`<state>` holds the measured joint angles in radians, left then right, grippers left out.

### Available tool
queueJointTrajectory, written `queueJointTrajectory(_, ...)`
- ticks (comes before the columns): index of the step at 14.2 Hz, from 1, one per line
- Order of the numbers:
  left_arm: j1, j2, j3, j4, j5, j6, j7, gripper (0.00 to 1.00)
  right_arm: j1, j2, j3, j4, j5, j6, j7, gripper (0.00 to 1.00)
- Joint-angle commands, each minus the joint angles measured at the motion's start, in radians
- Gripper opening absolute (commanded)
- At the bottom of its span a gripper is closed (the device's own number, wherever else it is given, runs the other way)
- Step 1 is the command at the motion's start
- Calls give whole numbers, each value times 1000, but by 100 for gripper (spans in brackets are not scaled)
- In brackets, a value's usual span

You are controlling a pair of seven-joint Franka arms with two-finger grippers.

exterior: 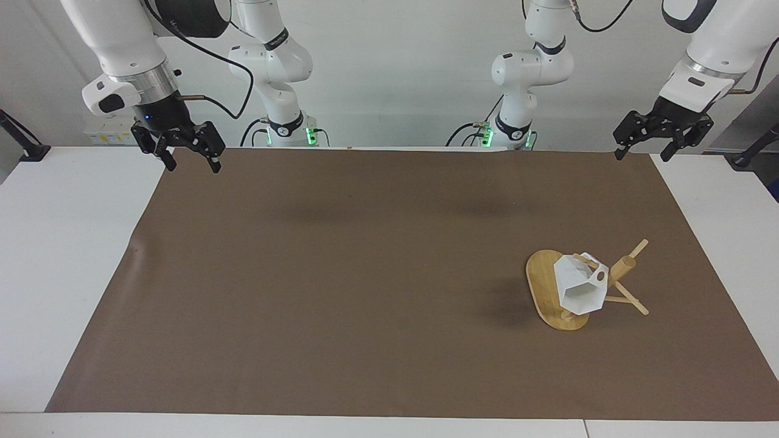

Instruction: Hang cup on rack

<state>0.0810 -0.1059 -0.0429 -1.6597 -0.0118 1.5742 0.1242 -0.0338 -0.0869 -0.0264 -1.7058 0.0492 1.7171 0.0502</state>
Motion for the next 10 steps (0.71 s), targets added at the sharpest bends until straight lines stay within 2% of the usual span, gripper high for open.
queueJointTrajectory(1, 17, -14, -17, -18, 23, -16, -54, 100, -15, -22, 10, -23, 18, -7, -20, 100)
queueJointTrajectory(10, 17, -14, -14, -18, 23, 1, -55, 100, -15, -22, 10, -23, 18, -7, -20, 100)
